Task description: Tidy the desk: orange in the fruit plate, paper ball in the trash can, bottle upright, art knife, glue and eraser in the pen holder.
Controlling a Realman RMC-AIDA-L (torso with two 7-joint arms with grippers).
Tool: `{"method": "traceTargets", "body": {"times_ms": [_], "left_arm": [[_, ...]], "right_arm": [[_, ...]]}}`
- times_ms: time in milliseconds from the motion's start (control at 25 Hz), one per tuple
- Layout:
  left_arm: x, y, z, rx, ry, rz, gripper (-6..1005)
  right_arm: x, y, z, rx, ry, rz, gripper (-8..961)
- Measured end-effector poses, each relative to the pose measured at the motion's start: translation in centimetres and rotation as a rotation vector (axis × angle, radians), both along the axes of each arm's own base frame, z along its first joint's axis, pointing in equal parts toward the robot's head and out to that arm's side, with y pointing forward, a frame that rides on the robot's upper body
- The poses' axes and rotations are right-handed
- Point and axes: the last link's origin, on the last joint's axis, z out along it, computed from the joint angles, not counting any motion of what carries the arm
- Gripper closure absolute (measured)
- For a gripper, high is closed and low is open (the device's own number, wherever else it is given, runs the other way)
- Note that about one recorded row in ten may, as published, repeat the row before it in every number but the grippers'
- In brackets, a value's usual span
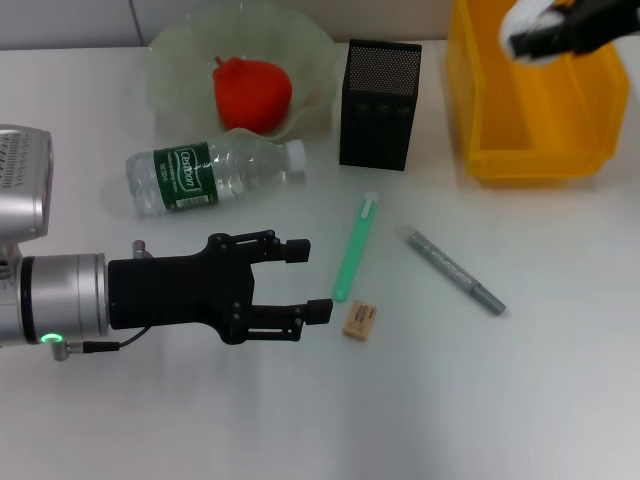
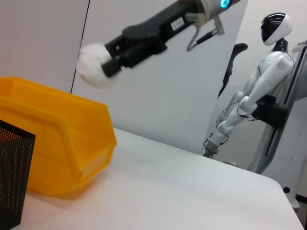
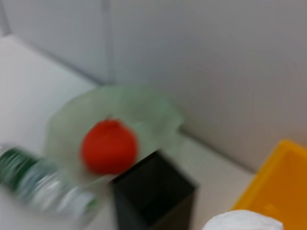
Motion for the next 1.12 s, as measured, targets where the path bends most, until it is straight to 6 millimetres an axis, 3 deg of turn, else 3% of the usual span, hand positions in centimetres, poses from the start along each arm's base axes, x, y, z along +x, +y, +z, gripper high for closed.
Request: {"method": "traceTargets", "body": {"times_ms": [120,320,600,800,1120], "left_arm": [[0.1,0.0,0.0,-0.002,-0.001,0.002,187],[0.1,0.1,0.0,-0.004,-0.001,0.003,187],[0.3,0.2,0.0,-0.005,-0.002,0.000,187],[0.3,0.2,0.0,-0.005,-0.002,0.000,187],[0.3,0.3,0.0,-0.006,-0.002,-0.002,187]], "right_arm": [[1.5,1.2,0.5,0.087,0.019,-0.040,370],[3.8,2.8,-0.6,0.139,0.024,-0.077,366],[4.7,3.7,-1.4,0.173,0.008,-0.051,360],[4.5,3.6,-1.2,0.191,0.071,-0.038,162],[4.4,1.1,0.3,0.177,0.429,0.218,119]]}}
